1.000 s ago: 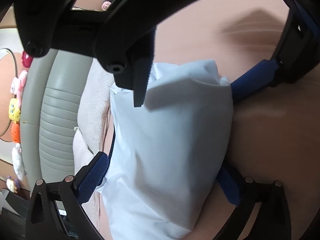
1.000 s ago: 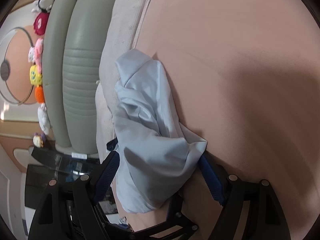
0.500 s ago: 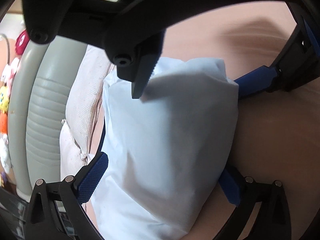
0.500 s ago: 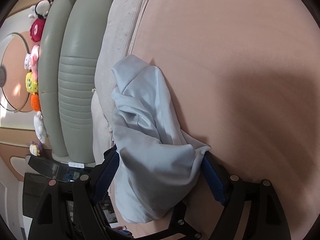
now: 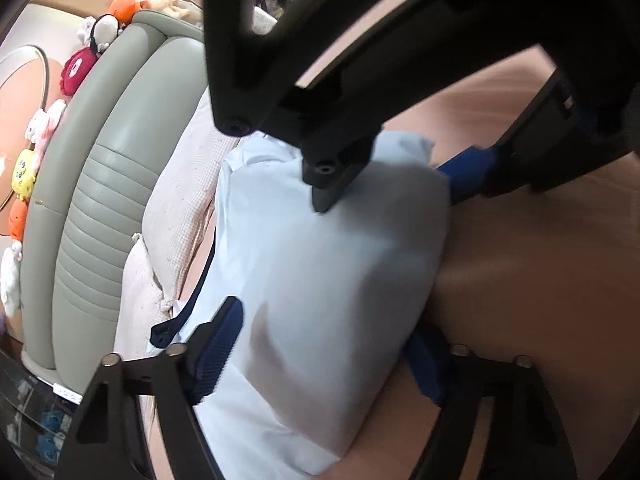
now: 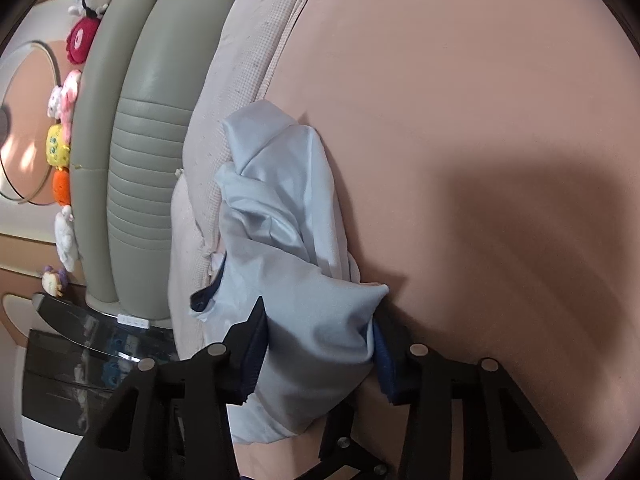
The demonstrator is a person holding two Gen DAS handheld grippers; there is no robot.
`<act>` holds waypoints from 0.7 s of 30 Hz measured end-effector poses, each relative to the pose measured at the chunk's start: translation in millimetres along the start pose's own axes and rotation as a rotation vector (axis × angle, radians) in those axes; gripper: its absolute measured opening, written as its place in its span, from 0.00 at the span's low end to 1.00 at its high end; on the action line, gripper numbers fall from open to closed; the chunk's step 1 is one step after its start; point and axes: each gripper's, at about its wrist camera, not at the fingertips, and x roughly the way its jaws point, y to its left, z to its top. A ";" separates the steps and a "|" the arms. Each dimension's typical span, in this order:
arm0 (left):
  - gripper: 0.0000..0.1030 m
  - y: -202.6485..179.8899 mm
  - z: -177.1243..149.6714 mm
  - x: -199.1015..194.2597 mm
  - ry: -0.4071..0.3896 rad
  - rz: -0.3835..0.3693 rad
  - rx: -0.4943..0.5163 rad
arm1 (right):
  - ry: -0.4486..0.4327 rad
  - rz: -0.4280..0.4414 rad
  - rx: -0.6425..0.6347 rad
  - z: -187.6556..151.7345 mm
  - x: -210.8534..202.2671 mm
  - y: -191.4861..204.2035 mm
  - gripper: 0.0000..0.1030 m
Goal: Fold clothes
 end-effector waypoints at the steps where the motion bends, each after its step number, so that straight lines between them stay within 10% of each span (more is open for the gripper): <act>1: 0.39 -1.2 -1.2 -0.9 -0.011 -0.016 0.001 | 0.008 -0.006 -0.009 0.6 1.1 -0.2 0.42; 21: 0.17 21.2 -21.2 -4.0 -0.094 -0.129 -0.207 | 0.051 -0.286 -0.267 -12.6 -6.5 52.5 0.18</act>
